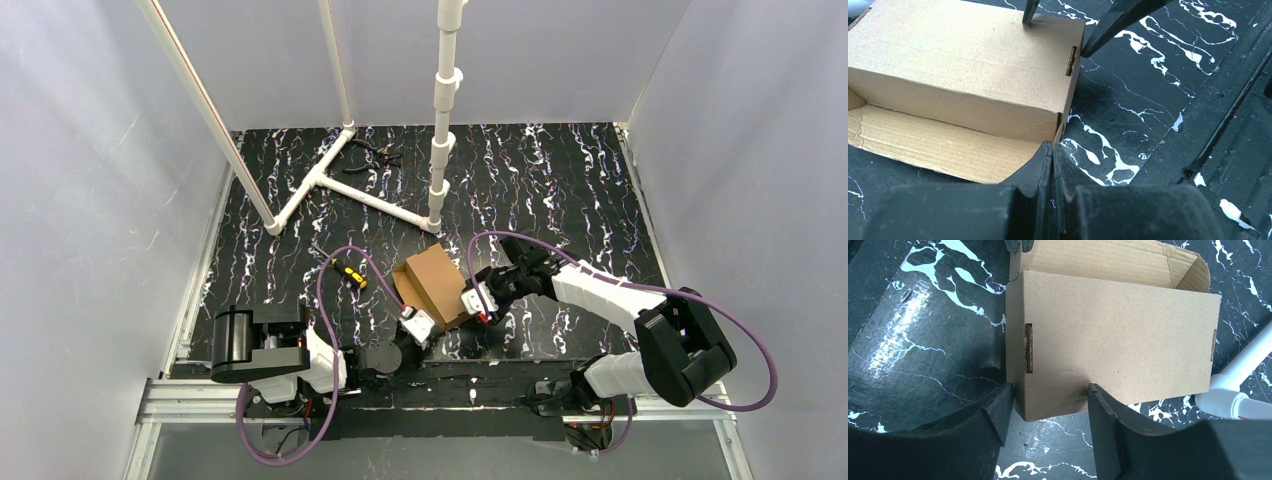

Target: Fold the paper box

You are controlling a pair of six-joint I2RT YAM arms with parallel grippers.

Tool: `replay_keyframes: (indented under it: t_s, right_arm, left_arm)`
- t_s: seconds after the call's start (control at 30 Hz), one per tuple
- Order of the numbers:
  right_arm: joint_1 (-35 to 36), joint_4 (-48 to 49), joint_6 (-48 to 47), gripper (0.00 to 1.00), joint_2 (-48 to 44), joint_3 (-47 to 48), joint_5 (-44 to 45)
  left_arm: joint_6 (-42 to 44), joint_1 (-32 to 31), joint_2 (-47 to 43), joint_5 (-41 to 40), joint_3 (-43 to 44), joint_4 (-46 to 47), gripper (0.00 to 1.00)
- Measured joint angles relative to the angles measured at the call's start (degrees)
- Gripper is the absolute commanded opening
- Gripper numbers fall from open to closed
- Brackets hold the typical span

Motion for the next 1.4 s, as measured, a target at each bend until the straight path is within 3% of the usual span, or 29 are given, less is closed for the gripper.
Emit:
replay_keyframes:
  t_s: [1.4]
  right_arm:
    - [0.7,0.9,-0.1,0.63,0.5,0.1,0.6]
  left_arm:
    - [-5.4,0.5,0.5,-0.5,-1.2,2.5,0.0]
